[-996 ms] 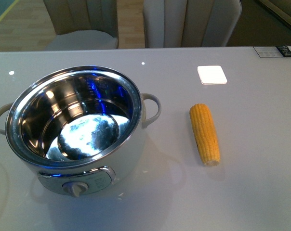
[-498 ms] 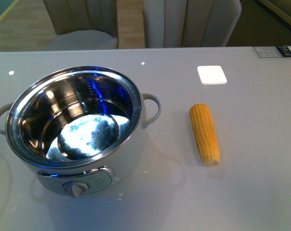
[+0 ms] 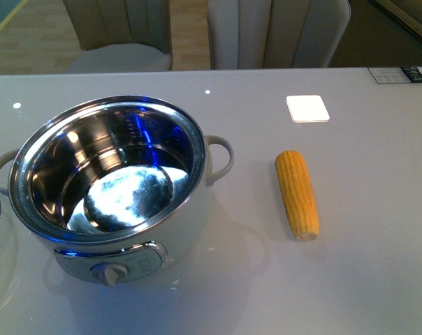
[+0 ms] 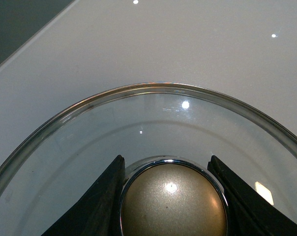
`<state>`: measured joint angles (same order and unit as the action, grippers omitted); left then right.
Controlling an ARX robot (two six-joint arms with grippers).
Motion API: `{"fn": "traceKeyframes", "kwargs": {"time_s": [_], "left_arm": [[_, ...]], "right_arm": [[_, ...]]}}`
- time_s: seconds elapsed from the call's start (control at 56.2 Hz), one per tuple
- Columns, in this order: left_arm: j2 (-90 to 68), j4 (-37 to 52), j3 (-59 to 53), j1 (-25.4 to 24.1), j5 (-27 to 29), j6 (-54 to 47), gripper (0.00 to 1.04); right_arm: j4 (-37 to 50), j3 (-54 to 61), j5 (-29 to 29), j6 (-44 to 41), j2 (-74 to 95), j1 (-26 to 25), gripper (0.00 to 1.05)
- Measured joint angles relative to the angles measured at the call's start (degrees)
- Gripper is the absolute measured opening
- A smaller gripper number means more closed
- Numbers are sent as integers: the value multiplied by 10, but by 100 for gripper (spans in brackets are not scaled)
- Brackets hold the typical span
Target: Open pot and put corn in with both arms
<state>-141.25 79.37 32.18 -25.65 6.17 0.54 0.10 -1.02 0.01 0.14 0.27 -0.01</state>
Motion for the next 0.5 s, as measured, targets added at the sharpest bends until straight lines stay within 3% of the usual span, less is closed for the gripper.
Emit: {"fn": "traceKeyframes", "kwargs": {"time_s": [0.196,0.498], "left_arm": [[-110,-34,260,-17,18,33,43],[-119,-17,264,-23,17,38,43]], "right_arm": [[0,0,1,0,0,0,96],[0,0,0,0,0,0,96]]}}
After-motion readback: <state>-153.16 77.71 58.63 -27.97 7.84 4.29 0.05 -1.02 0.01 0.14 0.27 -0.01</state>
